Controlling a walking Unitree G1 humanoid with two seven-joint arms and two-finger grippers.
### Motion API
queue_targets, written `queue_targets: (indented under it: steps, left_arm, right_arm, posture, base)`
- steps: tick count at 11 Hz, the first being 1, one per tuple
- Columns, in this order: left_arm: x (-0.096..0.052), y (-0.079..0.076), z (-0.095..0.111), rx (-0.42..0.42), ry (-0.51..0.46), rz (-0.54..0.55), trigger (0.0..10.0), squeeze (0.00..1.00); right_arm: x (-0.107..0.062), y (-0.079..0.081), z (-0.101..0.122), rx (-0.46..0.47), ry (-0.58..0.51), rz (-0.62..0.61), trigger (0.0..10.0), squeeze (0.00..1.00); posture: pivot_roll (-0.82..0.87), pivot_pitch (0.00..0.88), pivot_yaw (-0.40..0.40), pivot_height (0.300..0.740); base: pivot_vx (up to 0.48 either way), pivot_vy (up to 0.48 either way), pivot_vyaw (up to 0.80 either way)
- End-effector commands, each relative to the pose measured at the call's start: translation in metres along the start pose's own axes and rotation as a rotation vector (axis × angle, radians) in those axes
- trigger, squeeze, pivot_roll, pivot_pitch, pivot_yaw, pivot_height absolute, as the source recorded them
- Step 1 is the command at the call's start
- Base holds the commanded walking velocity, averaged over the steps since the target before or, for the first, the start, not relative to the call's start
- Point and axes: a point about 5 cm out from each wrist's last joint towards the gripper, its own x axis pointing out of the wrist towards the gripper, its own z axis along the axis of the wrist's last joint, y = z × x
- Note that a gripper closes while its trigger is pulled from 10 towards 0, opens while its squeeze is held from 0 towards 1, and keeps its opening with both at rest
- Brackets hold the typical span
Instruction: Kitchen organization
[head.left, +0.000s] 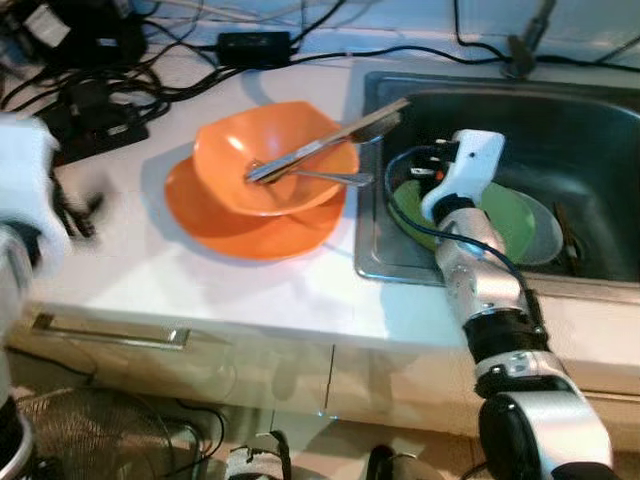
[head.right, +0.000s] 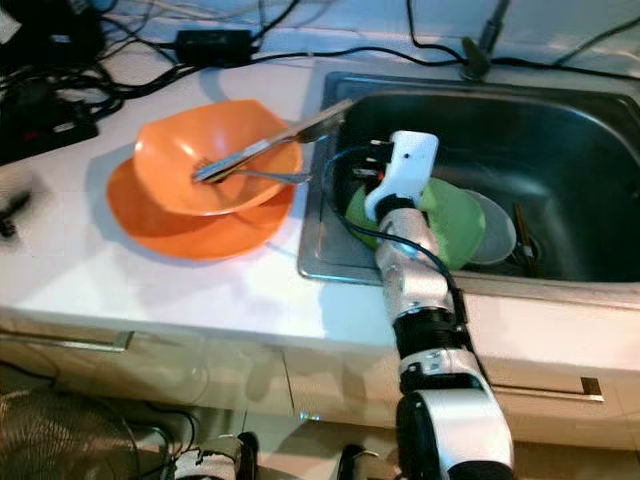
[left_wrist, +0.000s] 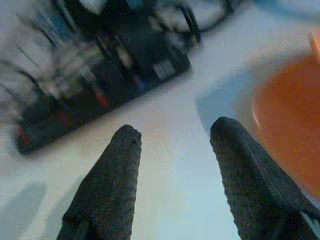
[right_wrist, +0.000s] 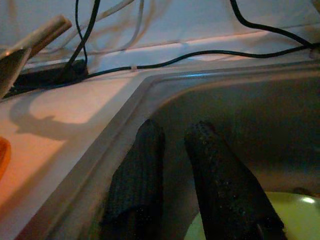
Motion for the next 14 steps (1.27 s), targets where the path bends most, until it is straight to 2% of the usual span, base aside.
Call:
queue_targets:
  steps: [1, 2, 3, 4, 5, 7, 9, 11, 13, 14]
  left_arm:
    - [0.009, -0.007, 0.008, 0.057, -0.127, 0.057, 10.0, 0.0]
    - [0.017, -0.016, 0.012, 0.065, -0.237, 0.102, 10.0, 0.0]
    - [0.024, -0.033, 0.014, 0.039, -0.35, 0.108, 10.0, 0.0]
    - [0.032, -0.052, 0.012, 0.011, -0.42, 0.089, 10.0, 0.0]
    - [0.039, -0.074, 0.005, -0.04, -0.455, 0.051, 10.0, 0.0]
    - [0.046, -0.102, -0.004, -0.089, -0.532, 0.015, 10.0, 0.0]
    - [0.048, -0.11, -0.006, -0.109, -0.569, 0.009, 10.0, 0.0]
    - [0.05, -0.107, -0.007, -0.11, -0.594, 0.021, 10.0, 0.0]
    - [0.05, -0.103, -0.003, -0.123, -0.614, 0.034, 10.0, 0.0]
    - [0.05, -0.101, -0.005, -0.118, -0.614, 0.042, 10.0, 0.0]
  right_arm:
    - [0.0, -0.005, 0.0, 0.006, -0.009, -0.016, 10.0, 0.0]
    - [0.0, -0.009, 0.007, 0.006, -0.048, -0.026, 10.0, 0.0]
    - [0.0, -0.009, 0.017, 0.016, -0.107, -0.023, 10.0, 0.0]
    - [-0.001, -0.008, 0.022, -0.005, -0.141, -0.012, 10.0, 0.0]
    - [-0.005, -0.007, 0.024, -0.006, -0.165, 0.002, 10.0, 0.0]
    - [-0.011, -0.004, 0.025, 0.001, -0.189, 0.019, 10.0, 0.0]
    - [-0.016, 0.0, 0.02, -0.024, -0.167, 0.043, 10.0, 0.0]
    - [-0.017, 0.004, 0.017, -0.042, -0.148, 0.062, 10.0, 0.0]
    - [-0.017, 0.006, 0.016, -0.013, -0.143, 0.071, 10.0, 0.0]
    - [-0.019, 0.008, 0.011, -0.033, -0.116, 0.078, 10.0, 0.0]
  posture:
    - [0.29, 0.111, -0.007, 0.74]
    - [0.27, 0.105, -0.007, 0.74]
    - [0.23, 0.097, -0.016, 0.74]
    - [0.21, 0.091, -0.017, 0.74]
    - [0.18, 0.093, -0.02, 0.74]
    - [0.14, 0.093, -0.018, 0.74]
    - [0.13, 0.077, -0.019, 0.74]
    - [0.14, 0.074, -0.02, 0.74]
    - [0.15, 0.086, -0.022, 0.74]
    - [0.15, 0.094, -0.02, 0.74]
  base:
    - [0.0, 0.0, 0.0]
    - [0.0, 0.0, 0.0]
    - [0.0, 0.0, 0.0]
    - [0.0, 0.0, 0.0]
    - [0.0, 0.0, 0.0]
    - [0.0, -0.322, 0.0]
    - [0.0, -0.48, 0.0]
    - [0.0, -0.384, 0.0]
    - [0.0, 0.0, 0.0]
    - [0.0, 0.0, 0.0]
